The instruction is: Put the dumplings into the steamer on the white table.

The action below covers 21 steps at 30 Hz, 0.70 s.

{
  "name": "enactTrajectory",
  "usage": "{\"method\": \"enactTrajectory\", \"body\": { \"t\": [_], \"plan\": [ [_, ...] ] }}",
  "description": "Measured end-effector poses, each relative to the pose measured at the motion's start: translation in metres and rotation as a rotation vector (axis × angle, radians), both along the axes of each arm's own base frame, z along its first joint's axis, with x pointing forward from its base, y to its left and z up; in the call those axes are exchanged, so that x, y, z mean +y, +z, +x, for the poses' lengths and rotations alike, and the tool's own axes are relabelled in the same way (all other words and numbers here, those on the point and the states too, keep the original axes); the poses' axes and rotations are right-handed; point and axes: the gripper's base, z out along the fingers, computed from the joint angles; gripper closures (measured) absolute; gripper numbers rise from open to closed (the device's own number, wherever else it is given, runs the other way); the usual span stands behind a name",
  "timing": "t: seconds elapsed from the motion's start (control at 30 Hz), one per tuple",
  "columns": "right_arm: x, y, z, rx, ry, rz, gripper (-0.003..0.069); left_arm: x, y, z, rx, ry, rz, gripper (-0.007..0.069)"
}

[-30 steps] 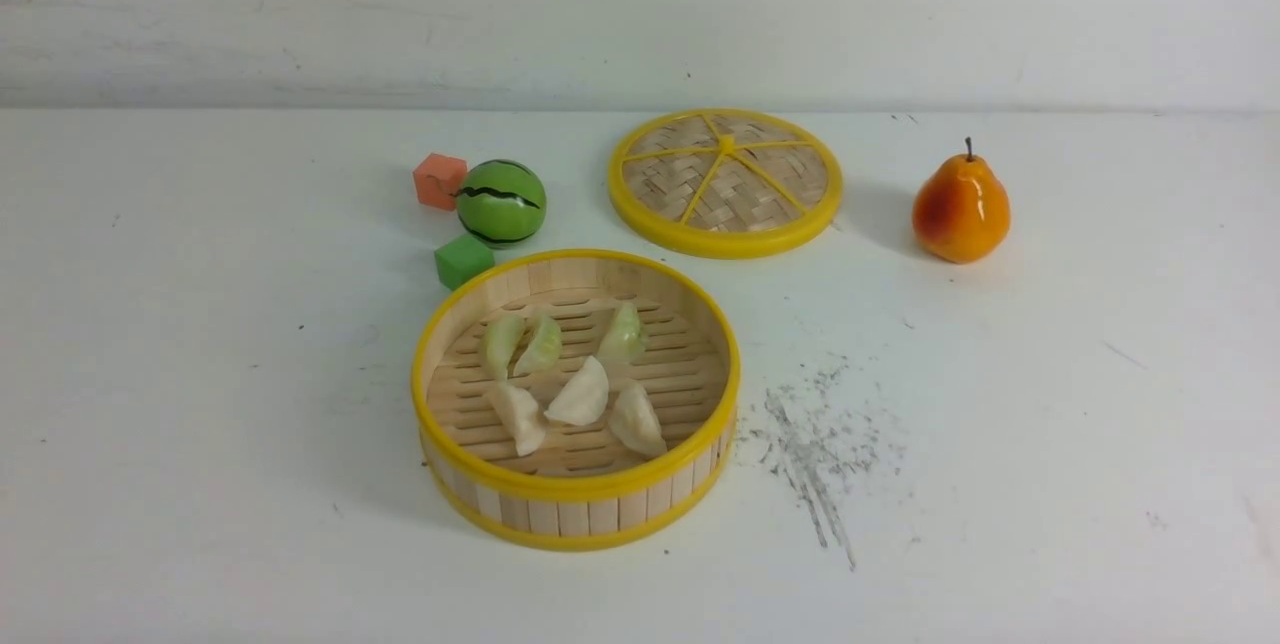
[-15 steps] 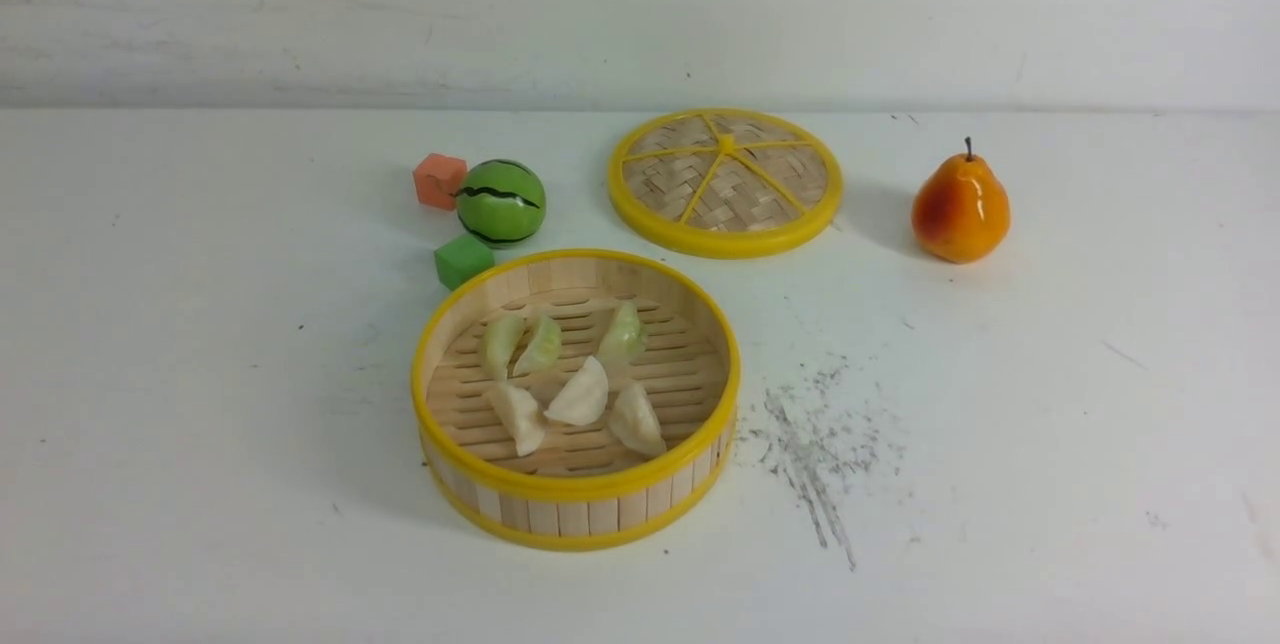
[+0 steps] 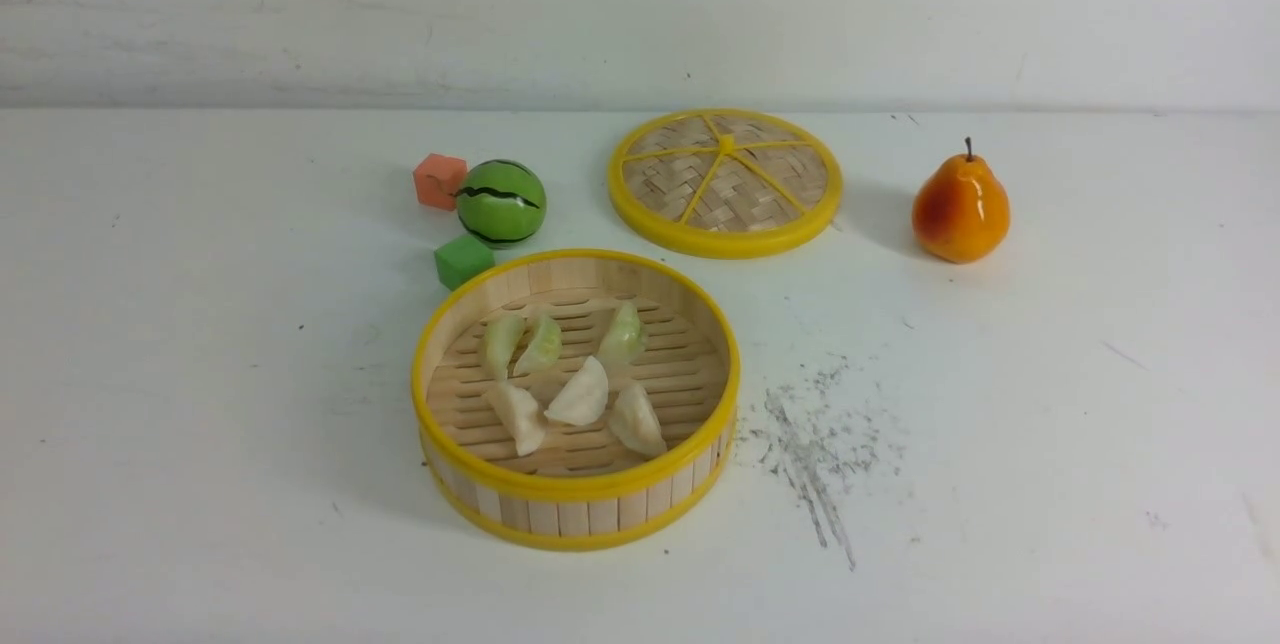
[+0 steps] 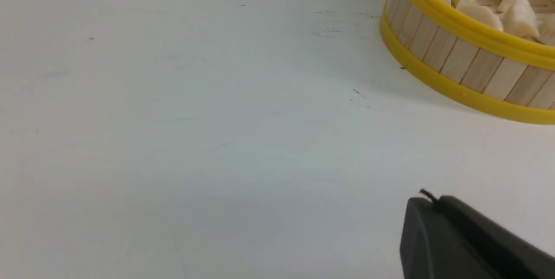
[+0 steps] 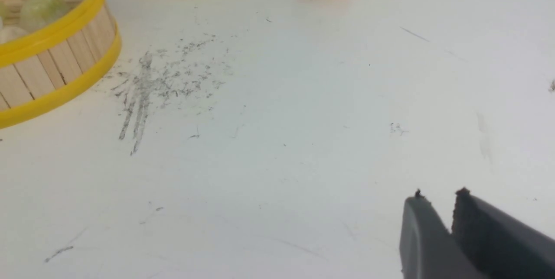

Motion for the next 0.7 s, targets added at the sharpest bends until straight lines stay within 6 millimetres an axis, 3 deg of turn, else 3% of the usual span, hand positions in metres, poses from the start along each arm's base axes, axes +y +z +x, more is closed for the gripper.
{"method": "enactTrajectory", "body": {
  "t": [0.7],
  "plan": [
    [0.0, 0.0, 0.0, 0.0, 0.0, 0.0, 0.0524, 0.0, 0.0, 0.0, 0.0, 0.001, -0.002, 0.0638]
  ]
}}
